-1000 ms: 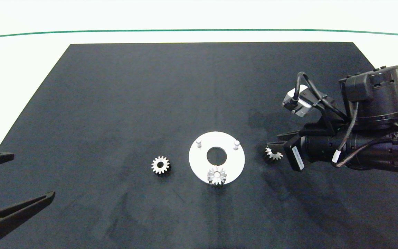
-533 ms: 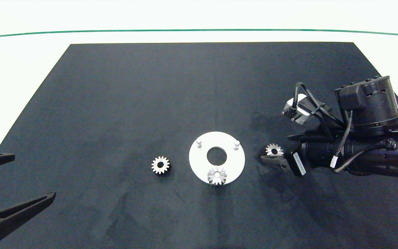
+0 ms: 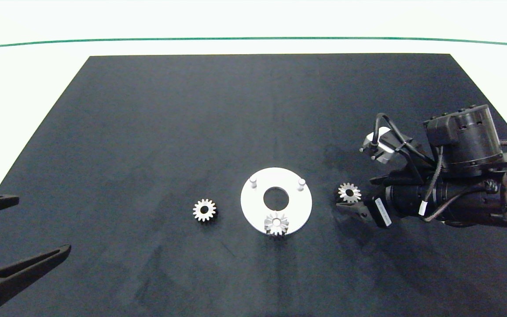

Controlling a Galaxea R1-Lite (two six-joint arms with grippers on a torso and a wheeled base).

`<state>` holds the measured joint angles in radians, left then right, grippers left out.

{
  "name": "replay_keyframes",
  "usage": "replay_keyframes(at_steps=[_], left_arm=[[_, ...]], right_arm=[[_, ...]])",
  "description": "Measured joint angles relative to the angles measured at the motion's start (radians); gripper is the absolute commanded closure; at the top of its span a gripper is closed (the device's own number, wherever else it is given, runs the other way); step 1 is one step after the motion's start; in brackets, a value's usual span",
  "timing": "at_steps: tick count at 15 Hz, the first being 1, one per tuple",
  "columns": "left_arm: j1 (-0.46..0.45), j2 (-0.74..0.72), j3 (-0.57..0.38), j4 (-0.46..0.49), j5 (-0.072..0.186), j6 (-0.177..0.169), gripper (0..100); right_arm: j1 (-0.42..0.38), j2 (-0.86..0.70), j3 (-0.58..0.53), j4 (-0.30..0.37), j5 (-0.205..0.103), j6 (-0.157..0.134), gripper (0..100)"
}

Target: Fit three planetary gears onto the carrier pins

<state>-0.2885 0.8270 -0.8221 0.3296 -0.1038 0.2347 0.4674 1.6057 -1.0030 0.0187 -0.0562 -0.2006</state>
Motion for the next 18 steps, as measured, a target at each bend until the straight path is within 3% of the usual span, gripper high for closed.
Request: replay_keyframes(at_steps=[18], left_arm=[[0.001, -0.002, 0.000, 0.000, 0.000, 0.000, 0]], right_arm=[[0.003, 0.044, -0.005, -0.040, 0.019, 0.000, 46]])
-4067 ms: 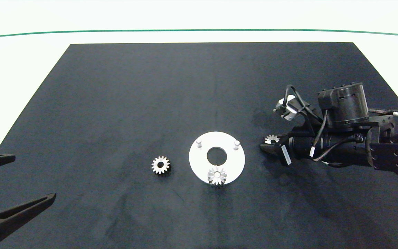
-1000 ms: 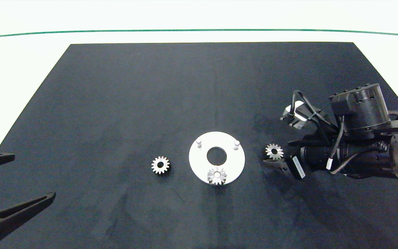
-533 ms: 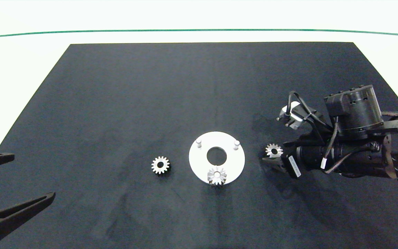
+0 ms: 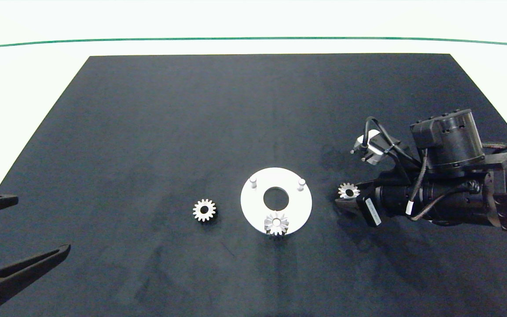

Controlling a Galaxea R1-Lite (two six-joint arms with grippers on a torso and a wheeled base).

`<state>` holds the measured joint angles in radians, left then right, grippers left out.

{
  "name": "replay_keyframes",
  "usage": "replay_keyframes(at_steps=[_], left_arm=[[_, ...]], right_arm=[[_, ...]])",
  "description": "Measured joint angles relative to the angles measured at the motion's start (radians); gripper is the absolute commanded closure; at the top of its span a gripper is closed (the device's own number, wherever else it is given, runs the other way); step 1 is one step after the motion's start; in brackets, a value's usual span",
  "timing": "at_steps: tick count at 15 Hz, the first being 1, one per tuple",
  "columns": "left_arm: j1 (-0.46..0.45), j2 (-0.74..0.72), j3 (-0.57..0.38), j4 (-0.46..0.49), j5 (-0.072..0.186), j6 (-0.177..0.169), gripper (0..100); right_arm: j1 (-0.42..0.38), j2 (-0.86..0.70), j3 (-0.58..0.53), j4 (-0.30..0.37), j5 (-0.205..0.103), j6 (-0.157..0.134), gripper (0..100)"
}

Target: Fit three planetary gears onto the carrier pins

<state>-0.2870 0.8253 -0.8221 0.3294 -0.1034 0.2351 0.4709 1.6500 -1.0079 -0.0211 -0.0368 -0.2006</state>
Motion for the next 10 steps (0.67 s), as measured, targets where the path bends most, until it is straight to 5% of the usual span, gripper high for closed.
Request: replay_keyframes(at_steps=[10], left_arm=[[0.003, -0.002, -0.003, 0.000, 0.000, 0.000, 0]], right_arm=[[0.000, 0.018, 0.001, -0.012, 0.003, 0.000, 65]])
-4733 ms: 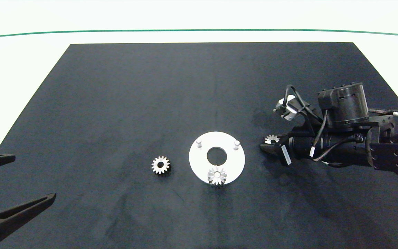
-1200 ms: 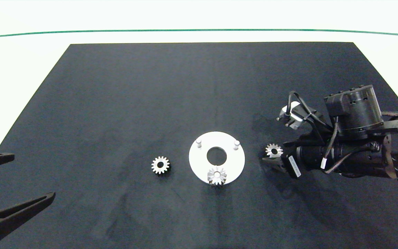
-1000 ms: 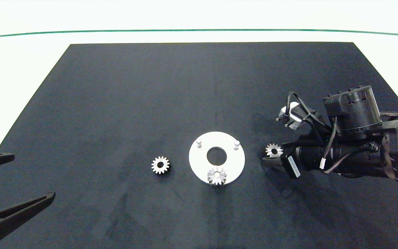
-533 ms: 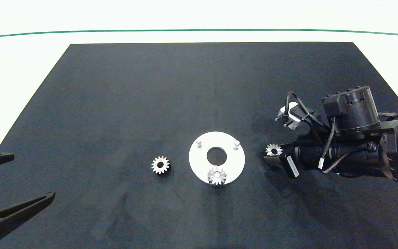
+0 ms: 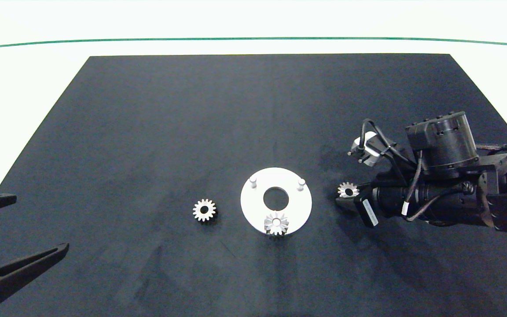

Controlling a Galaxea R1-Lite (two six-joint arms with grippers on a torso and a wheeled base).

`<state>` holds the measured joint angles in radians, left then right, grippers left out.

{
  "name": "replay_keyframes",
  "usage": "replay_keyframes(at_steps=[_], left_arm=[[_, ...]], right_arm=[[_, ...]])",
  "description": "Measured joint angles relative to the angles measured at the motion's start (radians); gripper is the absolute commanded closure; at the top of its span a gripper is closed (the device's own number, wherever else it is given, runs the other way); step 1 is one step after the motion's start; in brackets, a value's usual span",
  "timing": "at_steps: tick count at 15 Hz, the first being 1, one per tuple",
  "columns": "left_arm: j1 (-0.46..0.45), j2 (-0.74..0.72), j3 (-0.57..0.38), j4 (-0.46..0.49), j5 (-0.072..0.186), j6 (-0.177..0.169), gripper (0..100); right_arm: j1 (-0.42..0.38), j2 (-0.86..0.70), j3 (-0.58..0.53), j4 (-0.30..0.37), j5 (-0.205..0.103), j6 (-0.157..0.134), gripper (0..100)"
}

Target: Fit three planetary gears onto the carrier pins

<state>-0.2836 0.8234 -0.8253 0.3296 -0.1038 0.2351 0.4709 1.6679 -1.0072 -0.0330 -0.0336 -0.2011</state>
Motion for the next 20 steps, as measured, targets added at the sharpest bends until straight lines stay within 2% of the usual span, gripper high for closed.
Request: replay_keyframes(at_steps=[17, 20], left_arm=[[-0.003, 0.000, 0.000, 0.000, 0.000, 0.000, 0], [-0.002, 0.000, 0.000, 0.000, 0.000, 0.000, 0]], right_arm=[[-0.001, 0.001, 0.001, 0.001, 0.000, 0.000, 100], [-0.001, 0.001, 0.001, 0.001, -0.001, 0.000, 100]])
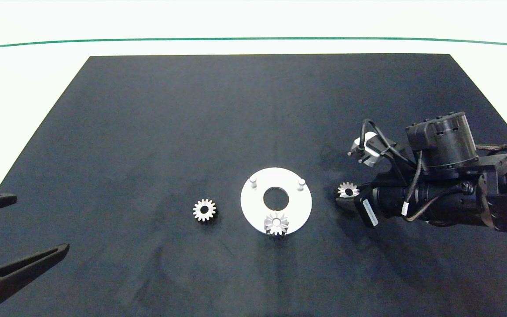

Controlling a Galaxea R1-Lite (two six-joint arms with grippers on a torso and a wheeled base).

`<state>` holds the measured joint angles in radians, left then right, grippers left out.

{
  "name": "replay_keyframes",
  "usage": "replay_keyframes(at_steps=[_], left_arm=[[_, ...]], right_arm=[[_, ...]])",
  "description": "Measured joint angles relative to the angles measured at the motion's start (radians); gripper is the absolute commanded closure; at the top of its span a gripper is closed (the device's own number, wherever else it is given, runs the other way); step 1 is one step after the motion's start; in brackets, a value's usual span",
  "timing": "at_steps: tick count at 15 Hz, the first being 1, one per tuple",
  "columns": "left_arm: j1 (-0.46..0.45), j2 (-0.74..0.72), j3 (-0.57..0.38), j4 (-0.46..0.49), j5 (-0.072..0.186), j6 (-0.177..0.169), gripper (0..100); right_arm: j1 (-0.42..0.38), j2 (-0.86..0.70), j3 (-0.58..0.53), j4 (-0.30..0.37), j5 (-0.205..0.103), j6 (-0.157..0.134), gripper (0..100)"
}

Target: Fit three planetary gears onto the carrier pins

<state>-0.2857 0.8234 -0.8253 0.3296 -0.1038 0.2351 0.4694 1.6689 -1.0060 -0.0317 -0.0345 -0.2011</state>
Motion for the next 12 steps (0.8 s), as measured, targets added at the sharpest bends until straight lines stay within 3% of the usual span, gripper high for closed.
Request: replay_keyframes(at_steps=[12], left_arm=[[0.001, -0.001, 0.000, 0.000, 0.000, 0.000, 0]], right_arm=[[0.001, -0.006, 0.000, 0.001, 0.000, 0.000, 100]])
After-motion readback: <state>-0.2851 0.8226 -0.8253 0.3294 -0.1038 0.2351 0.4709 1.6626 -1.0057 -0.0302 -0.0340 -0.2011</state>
